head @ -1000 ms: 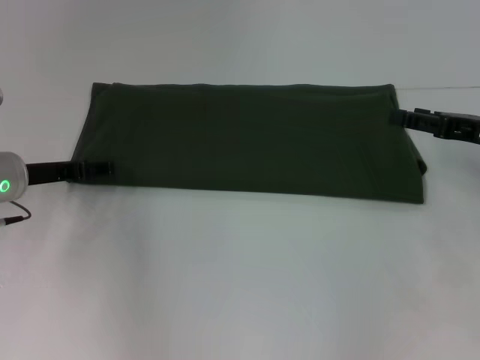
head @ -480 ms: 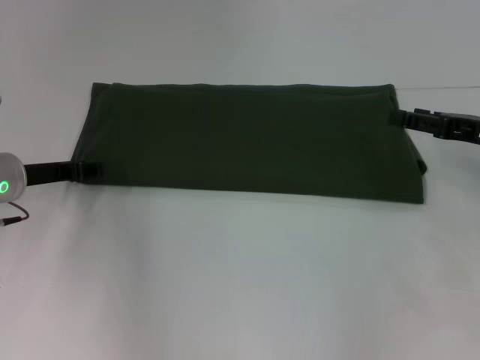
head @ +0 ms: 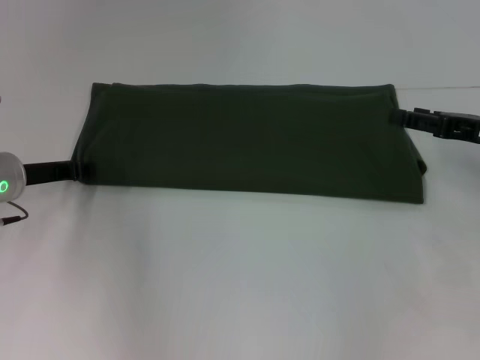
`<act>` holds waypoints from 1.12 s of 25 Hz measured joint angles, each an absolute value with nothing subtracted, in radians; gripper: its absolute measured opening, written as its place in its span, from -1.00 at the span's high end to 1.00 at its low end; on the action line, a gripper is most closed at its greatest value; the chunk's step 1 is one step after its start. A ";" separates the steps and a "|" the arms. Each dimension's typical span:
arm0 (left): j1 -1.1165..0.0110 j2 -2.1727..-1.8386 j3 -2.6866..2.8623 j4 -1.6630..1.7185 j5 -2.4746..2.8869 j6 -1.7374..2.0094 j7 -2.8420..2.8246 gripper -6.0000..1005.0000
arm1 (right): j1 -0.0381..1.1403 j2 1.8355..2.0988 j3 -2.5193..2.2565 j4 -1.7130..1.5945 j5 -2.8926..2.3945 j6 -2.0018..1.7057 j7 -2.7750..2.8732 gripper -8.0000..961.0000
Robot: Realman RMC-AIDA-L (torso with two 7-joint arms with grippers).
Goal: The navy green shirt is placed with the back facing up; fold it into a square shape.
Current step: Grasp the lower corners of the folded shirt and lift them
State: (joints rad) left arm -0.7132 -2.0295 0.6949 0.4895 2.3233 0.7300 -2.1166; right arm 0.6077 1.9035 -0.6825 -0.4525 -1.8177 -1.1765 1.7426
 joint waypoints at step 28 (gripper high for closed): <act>-0.722 -2.023 0.691 0.471 2.347 0.704 -2.118 0.83 | 0.616 1.909 -0.683 -0.453 -1.818 -1.177 1.736 -0.62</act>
State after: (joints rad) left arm -0.7225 -2.0232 0.6914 0.4709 2.3465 0.7040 -2.1185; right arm 0.6155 1.9093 -0.6826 -0.4526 -1.8177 -1.1765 1.7356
